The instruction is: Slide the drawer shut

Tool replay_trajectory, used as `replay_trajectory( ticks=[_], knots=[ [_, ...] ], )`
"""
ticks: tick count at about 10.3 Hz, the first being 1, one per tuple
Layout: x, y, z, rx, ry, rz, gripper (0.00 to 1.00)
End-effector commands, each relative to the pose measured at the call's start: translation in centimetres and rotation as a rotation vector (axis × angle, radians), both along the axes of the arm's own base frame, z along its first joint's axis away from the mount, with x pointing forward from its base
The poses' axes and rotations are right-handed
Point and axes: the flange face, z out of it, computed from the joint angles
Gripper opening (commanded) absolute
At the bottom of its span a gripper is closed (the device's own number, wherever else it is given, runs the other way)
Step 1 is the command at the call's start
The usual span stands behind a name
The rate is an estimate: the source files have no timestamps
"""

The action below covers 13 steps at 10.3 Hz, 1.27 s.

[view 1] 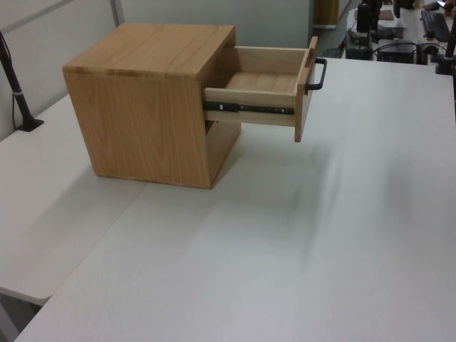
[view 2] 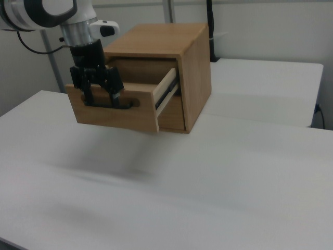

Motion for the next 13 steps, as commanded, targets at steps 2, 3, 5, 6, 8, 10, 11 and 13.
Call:
replay_trajectory(
  ticks=[2, 3, 5, 6, 8, 10, 11, 13],
  knots=[
    [-0.7, -0.4, 1.1, 0.032, 0.034, 0.031, 1.0],
    [-0.7, -0.9, 1.1, 0.033, 0.035, 0.017, 1.0],
    [-0.7, -0.7, 1.0, 0.033, 0.038, 0.018, 1.0],
    [-0.9, -0.4, 0.9, 0.034, 0.056, 0.023, 1.0],
    [-1.0, -0.9, 1.0, 0.035, 0.058, 0.018, 1.0],
    [-0.8, -1.2, 1.9, 0.034, 0.039, 0.013, 1.0],
    [-0.9, -1.0, 1.9, 0.034, 0.04, 0.015, 1.0],
    [-1.0, -2.2, 2.1, 0.037, 0.034, 0.003, 1.0]
  ],
)
